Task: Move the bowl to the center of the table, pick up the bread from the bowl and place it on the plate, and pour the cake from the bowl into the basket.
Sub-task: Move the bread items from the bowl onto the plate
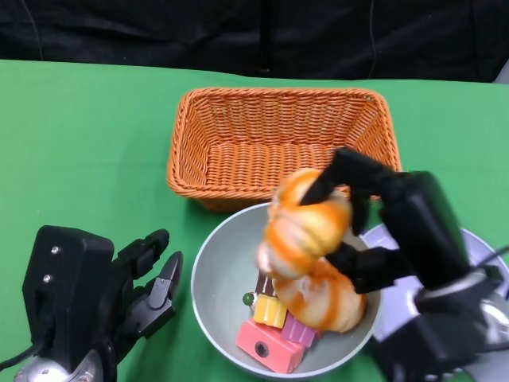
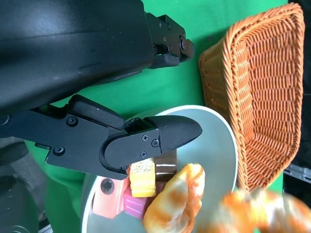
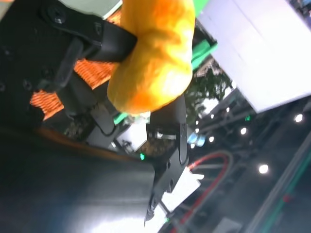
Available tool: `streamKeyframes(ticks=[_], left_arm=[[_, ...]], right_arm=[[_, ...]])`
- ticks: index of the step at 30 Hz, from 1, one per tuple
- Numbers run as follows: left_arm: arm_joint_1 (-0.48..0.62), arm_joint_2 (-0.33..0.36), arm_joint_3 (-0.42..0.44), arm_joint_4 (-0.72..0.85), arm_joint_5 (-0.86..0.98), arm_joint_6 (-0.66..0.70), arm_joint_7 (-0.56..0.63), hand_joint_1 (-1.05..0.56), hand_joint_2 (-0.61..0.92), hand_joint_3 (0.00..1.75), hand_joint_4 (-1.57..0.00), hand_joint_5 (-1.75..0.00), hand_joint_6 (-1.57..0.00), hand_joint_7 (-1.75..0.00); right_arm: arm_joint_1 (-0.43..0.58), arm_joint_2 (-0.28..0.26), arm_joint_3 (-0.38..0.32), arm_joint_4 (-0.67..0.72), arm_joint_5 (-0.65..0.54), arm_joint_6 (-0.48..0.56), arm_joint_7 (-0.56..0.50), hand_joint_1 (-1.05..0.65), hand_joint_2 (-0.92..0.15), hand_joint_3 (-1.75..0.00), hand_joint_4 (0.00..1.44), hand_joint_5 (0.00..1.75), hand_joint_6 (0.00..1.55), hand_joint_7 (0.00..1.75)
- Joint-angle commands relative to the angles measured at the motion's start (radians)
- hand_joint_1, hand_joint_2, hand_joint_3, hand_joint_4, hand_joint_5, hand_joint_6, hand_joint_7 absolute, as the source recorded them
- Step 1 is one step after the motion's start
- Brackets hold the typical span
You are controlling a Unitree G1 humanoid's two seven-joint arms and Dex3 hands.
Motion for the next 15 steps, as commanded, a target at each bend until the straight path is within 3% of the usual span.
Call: streamKeyframes(ticks=[1, 15], left_arm=[[0.007, 0.021, 0.004, -0.005, 0.012, -0.028, -0.015, -0.72, 0.92, 0.66, -0.04, -0.24, -0.15, -0.02], [0.022, 0.034, 0.011, -0.016, 0.012, -0.042, -0.035, -0.73, 0.92, 0.65, 0.0, -0.36, -0.15, -0.02]], right_arm=[[0.044, -0.034, -0.056, -0.045, 0.049, -0.037, 0.033, -0.12, -0.17, -1.69, 1.01, 1.75, 0.8, 1.64], [0.109, -0.07, -0.239, -0.009, 0.059, -0.075, 0.04, -0.06, -0.13, -1.73, 0.99, 1.75, 0.85, 1.53]])
